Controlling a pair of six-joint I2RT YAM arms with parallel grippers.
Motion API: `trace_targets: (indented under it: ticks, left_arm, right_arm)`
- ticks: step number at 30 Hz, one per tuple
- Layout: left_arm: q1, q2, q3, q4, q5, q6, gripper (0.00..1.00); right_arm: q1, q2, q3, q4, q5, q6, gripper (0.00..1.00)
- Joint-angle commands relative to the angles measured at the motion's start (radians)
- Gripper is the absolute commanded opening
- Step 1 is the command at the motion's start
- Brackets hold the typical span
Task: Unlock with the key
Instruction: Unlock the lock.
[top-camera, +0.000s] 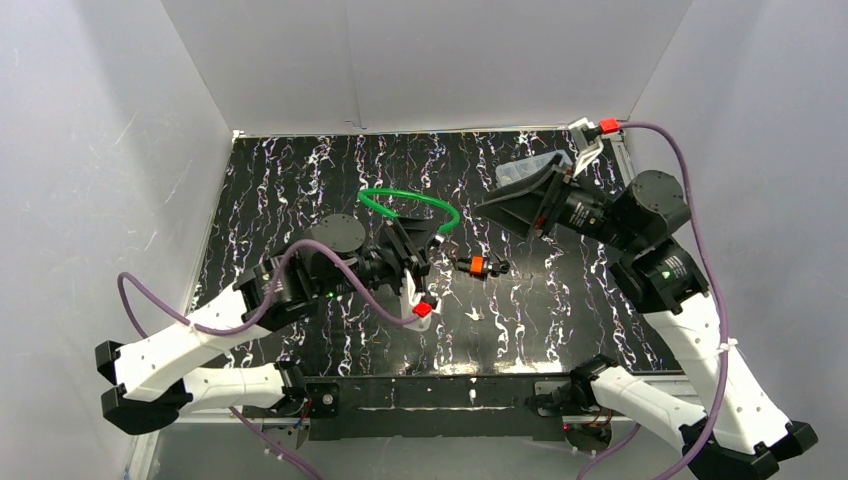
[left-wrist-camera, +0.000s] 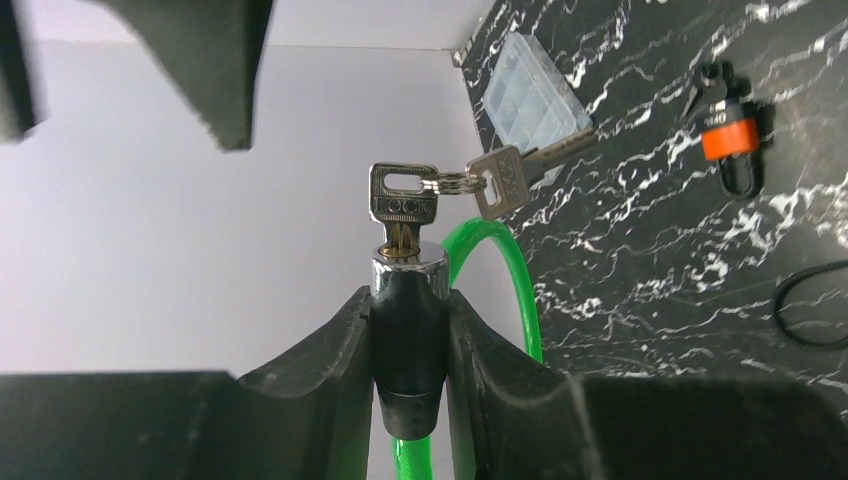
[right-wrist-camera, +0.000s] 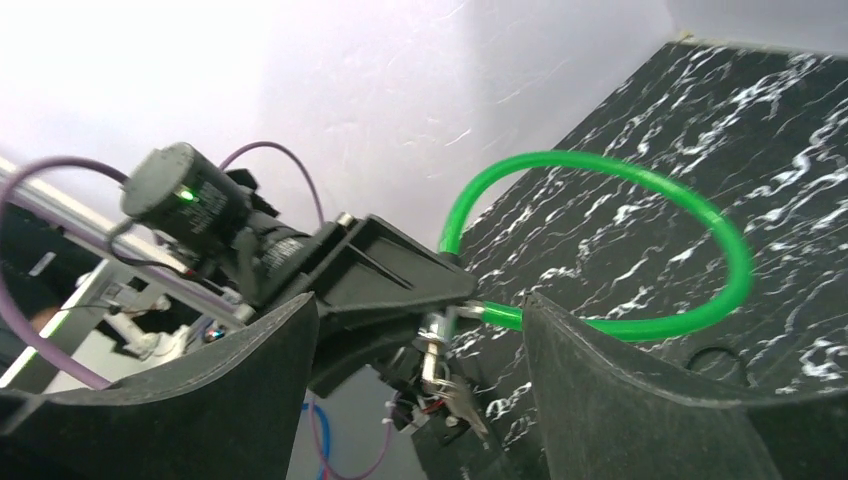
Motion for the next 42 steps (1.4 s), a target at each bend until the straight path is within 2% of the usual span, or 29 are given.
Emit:
trace_targets:
  ticks: [1,8,13,17,23,27,35,42]
  left_arm:
    - [-0.006,0.009,0.188,-0.067,0.047,-0.263,0.0]
    - [-0.003,0.063,0.391,-0.162,0.145,-0.564,0.0]
    - [0.01,0.114,0.489,-0.229,0.237,-0.741,0.0]
    - [0.035,0.164,0.557,-0.269,0.284,-0.864,0.0]
    - [0.149,0.254,0.65,-0.3,0.419,-1.032,0.0]
    - [0.199,0.283,0.679,-0.294,0.468,-1.077,0.0]
    - [0.214,0.302,0.715,-0.285,0.549,-1.13,0.0]
    - [0.219,0.309,0.738,-0.292,0.601,-1.161,0.0]
  right_arm:
    - [-0.04,-0.039,0.074,-0.045,0.028,-0.125,0.82]
    - [-0.046,-0.113,-0.013,-0.037,0.042,-0.254,0.84]
    - [-0.046,-0.186,-0.106,0.063,-0.087,-0.389,0.84]
    - [-0.046,-0.183,-0.092,0.069,-0.196,-0.468,0.83]
    - [-0.045,-0.147,-0.06,0.082,-0.297,-0.484,0.82]
    - [-0.044,-0.146,-0.077,0.101,-0.316,-0.467,0.81]
    - [-0.025,-0.124,-0.106,0.122,-0.289,-0.45,0.78]
    - [0.018,-0.071,-0.095,0.153,-0.261,-0.443,0.67]
